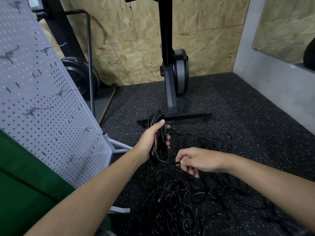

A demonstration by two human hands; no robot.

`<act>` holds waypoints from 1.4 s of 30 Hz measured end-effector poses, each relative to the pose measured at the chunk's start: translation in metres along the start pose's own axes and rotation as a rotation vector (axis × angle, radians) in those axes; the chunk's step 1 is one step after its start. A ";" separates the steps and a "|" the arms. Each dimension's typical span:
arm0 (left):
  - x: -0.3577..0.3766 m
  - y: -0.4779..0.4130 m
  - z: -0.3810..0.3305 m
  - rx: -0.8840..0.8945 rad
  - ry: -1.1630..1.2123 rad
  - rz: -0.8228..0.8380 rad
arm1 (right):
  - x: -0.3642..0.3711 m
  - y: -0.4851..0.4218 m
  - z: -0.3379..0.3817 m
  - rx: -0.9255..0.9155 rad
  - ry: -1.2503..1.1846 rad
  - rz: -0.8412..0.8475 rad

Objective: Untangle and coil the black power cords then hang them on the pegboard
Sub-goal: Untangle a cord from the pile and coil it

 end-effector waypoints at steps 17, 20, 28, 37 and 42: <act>-0.009 0.003 0.018 -0.057 -0.081 0.144 | -0.035 0.011 0.013 -0.098 0.232 -0.136; -0.006 0.003 0.017 -0.047 -0.114 0.165 | -0.037 0.008 0.012 -0.131 0.367 -0.169; -0.009 -0.001 0.008 0.033 -0.249 0.167 | -0.043 0.008 0.021 -0.173 0.369 -0.285; -0.002 0.002 0.009 0.119 -0.507 0.214 | -0.042 0.004 0.021 -0.095 -0.170 -0.184; 0.005 0.009 0.008 0.137 -0.546 0.297 | -0.035 0.007 0.024 -0.101 -0.202 -0.092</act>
Point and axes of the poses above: each hand's wrist, its own y-axis away from the middle knuckle, its own x-axis out of the palm, z = x × y, the point moved 6 cm from there along -y, towards the middle knuckle, and after that the axes turned 8 degrees about -y, right-handed, at the moved point
